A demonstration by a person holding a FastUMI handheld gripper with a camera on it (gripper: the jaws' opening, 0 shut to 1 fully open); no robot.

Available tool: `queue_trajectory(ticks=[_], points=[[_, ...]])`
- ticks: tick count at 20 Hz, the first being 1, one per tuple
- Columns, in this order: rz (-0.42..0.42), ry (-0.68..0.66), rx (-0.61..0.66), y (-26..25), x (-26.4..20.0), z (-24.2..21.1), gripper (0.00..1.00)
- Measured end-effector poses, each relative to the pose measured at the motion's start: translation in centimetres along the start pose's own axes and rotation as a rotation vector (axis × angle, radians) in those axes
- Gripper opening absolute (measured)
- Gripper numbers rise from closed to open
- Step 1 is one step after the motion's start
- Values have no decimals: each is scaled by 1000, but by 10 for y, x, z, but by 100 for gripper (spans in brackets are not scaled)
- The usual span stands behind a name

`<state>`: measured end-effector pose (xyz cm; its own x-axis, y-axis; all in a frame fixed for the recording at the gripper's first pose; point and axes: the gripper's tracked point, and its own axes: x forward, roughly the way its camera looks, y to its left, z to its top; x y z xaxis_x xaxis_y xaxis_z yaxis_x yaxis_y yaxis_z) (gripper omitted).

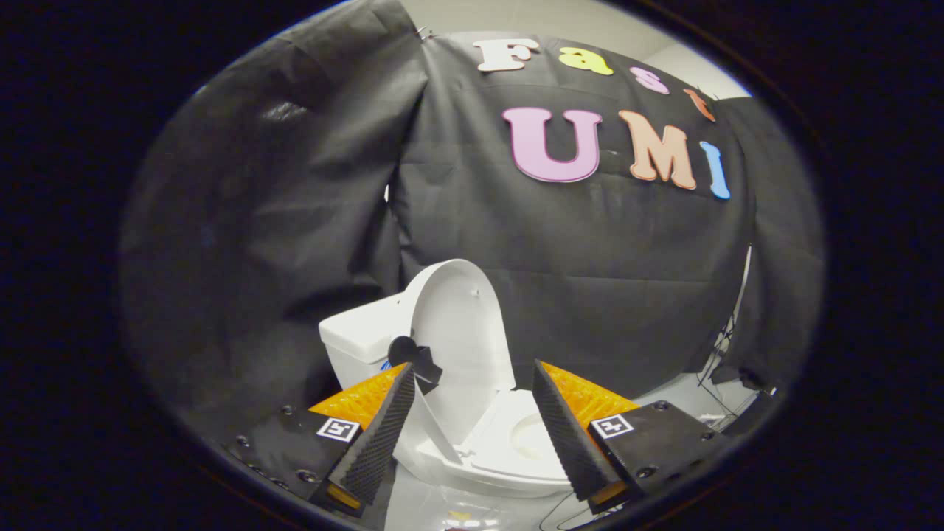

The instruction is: Open the toilet lid.

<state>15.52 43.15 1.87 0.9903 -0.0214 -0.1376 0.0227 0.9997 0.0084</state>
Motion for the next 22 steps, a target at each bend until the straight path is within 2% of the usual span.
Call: queue_trajectory(ticks=[6,11,14,22], points=[[-20,-37,44,-42,-20,3,98],[-31,-44,-77,-83,-36,5,98],[-22,-37,-116,-103,-47,-6,98],[-15,4,-85,-128,-61,-48,98]])
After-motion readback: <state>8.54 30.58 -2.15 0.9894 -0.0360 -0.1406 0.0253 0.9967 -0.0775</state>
